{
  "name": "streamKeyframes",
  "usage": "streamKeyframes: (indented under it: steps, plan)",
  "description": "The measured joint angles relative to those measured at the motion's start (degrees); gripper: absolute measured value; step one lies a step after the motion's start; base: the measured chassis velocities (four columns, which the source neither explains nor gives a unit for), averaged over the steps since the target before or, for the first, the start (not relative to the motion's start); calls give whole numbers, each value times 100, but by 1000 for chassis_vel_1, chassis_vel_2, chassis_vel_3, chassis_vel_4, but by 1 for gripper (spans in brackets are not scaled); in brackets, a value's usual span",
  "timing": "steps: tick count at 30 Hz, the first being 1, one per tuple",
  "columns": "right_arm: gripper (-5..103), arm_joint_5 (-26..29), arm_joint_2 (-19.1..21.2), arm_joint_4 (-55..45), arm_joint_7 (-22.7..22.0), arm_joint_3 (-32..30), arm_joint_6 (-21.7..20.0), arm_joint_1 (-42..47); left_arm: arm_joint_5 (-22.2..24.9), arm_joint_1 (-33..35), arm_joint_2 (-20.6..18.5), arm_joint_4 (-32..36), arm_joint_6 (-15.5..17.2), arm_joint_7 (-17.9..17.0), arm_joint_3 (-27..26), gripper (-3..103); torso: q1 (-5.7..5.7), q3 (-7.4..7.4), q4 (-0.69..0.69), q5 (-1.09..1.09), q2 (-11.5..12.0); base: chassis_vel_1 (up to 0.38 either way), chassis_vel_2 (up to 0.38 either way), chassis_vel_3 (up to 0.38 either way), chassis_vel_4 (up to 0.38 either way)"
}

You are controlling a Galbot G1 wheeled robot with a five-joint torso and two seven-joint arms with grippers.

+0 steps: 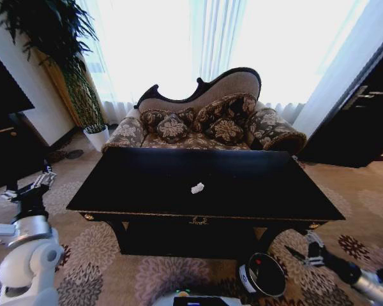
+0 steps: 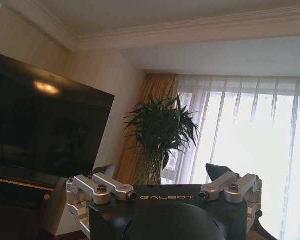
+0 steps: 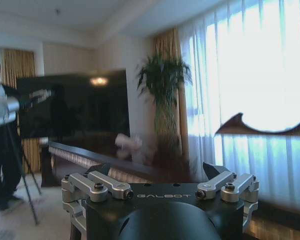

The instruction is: Move to the front of the table and place the trash on the table into the trash bin.

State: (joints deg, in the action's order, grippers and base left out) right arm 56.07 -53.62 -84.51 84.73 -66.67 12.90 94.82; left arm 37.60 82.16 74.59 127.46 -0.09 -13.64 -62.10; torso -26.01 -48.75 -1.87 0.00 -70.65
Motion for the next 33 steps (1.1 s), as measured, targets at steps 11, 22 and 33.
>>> streamKeyframes:
  steps: [11, 22, 33]
  plan:
    - [100, 756, -4, -1973, -1998, 175, -362, -273, 232, 206, -103, 185, -25, -1, -489, 100, 0, 0, 1, -2, 0, 0, 0, 0, 0]
    - [100, -88, 126, -4078, -5466, 748, -1140, -543, 588, 424, -256, 328, -40, -2, -1063, 100, 0, 0, 2, -3, 0, 0, 0, 0, 0]
    - [100, -205, 651, -5161, -7046, 1040, -2123, -557, 652, 395, -324, 280, -36, -2, -1066, 100, 0, 0, 0, -1, -1, 0, 0, 0, 0]
